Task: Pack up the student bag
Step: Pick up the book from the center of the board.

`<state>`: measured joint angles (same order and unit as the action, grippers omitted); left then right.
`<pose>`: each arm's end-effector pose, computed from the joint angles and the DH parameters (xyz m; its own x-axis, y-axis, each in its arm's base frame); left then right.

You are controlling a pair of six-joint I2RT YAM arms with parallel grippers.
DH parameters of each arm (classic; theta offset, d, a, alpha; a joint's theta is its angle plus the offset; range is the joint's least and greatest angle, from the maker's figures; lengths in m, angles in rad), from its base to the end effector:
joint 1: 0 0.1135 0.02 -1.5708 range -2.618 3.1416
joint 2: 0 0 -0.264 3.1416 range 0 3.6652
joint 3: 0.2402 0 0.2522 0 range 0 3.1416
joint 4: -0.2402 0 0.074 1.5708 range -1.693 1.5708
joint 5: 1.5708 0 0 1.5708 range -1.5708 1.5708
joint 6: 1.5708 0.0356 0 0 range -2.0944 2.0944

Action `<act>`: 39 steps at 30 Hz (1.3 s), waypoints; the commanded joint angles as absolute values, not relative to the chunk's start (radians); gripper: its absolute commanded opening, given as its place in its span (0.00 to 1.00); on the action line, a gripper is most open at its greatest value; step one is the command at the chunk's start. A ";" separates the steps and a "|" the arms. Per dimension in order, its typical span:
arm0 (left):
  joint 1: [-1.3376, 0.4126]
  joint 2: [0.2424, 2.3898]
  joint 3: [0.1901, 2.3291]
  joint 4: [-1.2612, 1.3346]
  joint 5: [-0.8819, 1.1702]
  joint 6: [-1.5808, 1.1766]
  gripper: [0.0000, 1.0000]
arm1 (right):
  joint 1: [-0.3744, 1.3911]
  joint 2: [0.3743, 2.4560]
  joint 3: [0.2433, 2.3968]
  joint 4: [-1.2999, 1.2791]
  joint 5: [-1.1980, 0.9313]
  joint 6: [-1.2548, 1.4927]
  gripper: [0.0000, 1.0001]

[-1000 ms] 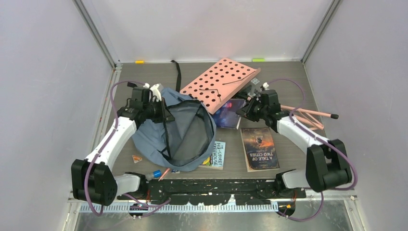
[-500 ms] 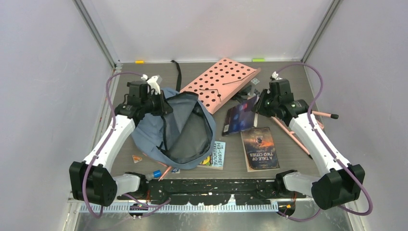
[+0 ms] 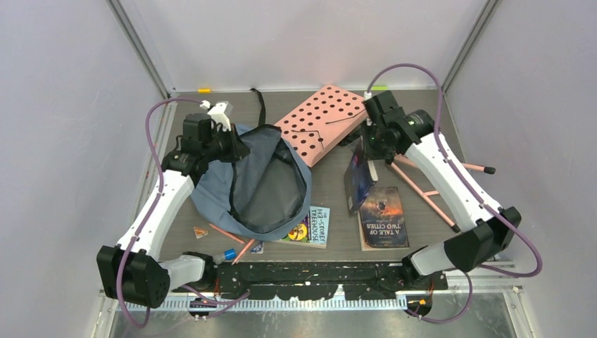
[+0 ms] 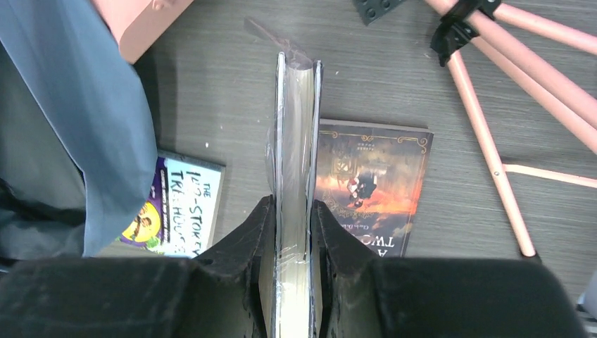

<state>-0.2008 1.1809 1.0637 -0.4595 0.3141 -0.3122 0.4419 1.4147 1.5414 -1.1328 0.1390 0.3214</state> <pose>0.2529 -0.0627 0.3298 -0.6447 -0.1669 -0.7460 0.2579 0.8712 -0.4178 0.2487 0.1122 0.3725 -0.8371 -0.0499 -0.5447 -0.0970 0.9936 0.0580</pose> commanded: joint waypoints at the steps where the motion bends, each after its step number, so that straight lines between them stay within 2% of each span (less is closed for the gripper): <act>1: -0.198 1.150 1.081 -0.365 0.302 -0.318 0.04 | 0.534 1.462 1.631 -1.187 0.219 0.298 0.01; 10: -0.198 1.153 1.104 -0.399 0.295 -0.318 0.04 | 0.635 1.493 1.542 -1.101 0.278 0.340 0.01; 17: -0.198 1.154 1.111 -0.407 0.282 -0.313 0.04 | 0.645 1.492 1.480 -1.062 0.283 0.354 0.29; 23: -0.199 1.153 1.115 -0.414 0.281 -0.314 0.04 | 0.646 1.495 1.428 -1.030 0.266 0.355 0.42; 26: -0.198 1.151 1.121 -0.420 0.281 -0.317 0.04 | 0.646 1.496 1.396 -1.008 0.260 0.359 0.44; 27: -0.198 1.148 1.124 -0.423 0.279 -0.317 0.04 | 0.646 1.497 1.394 -1.005 0.258 0.361 0.42; 29: -0.198 1.145 1.137 -0.433 0.279 -0.319 0.04 | 0.646 1.497 1.400 -1.016 0.263 0.368 0.27; 30: -0.198 1.144 1.151 -0.442 0.276 -0.320 0.04 | 0.646 1.496 1.422 -1.025 0.270 0.376 0.16; 31: -0.198 1.145 1.171 -0.459 0.271 -0.323 0.05 | 0.645 1.496 1.438 -1.057 0.287 0.381 0.12; 32: -0.198 1.148 1.198 -0.481 0.266 -0.327 0.05 | 0.646 1.497 1.488 -1.080 0.299 0.387 0.04; 36: -0.199 1.162 1.290 -0.553 0.226 -0.353 0.05 | 0.646 1.502 1.702 -1.235 0.364 0.395 0.01; 39: -0.198 1.161 1.321 -0.559 0.211 -0.364 0.05 | 0.646 1.492 1.845 -1.288 0.333 0.423 0.01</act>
<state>-0.2008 1.1793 1.2385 -0.5838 0.2508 -0.3367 0.6445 1.5539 1.6123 -1.2224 0.2882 0.3847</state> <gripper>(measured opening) 0.050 0.290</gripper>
